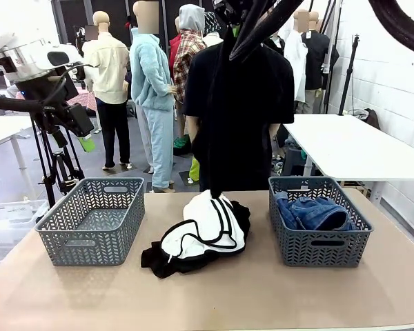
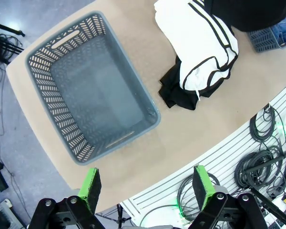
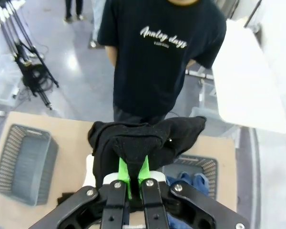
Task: Sort the tops and bottoms.
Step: Lift clothes from the center of the table with your right hand, then sort the clothes according to human instructions.
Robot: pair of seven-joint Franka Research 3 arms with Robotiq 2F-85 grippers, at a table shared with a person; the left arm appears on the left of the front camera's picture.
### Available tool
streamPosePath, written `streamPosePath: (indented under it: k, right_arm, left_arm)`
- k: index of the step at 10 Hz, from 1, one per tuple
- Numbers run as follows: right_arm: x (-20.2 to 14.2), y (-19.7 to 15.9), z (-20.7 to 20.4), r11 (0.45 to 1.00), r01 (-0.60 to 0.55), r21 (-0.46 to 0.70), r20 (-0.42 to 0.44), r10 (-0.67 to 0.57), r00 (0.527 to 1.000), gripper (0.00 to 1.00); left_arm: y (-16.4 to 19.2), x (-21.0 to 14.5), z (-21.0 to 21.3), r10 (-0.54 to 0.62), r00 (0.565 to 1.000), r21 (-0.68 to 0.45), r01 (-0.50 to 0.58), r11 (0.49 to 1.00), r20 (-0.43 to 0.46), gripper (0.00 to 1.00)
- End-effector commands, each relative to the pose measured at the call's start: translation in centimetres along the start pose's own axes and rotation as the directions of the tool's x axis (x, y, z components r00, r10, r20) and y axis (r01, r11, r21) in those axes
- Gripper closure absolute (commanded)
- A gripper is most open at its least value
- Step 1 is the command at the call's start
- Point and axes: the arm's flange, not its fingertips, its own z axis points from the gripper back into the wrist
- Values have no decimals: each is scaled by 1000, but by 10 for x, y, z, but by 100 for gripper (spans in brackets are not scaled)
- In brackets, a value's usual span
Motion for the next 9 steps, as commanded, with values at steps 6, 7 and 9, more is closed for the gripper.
streamPosePath:
  k: [6, 7, 9]
  right_arm:
    - [2, -7, 10, 999, 37, 12, 23, -37, 999, 100]
    - [2, -7, 10, 999, 37, 12, 23, -37, 999, 100]
    - [2, -7, 10, 999, 37, 12, 23, -37, 999, 100]
  left_arm:
    - [1, -2, 0, 4, 1000, -6, -4, 1000, 14, 0]
    - [1, -2, 0, 4, 1000, -6, -4, 1000, 14, 0]
    - [1, -2, 0, 4, 1000, -6, -4, 1000, 14, 0]
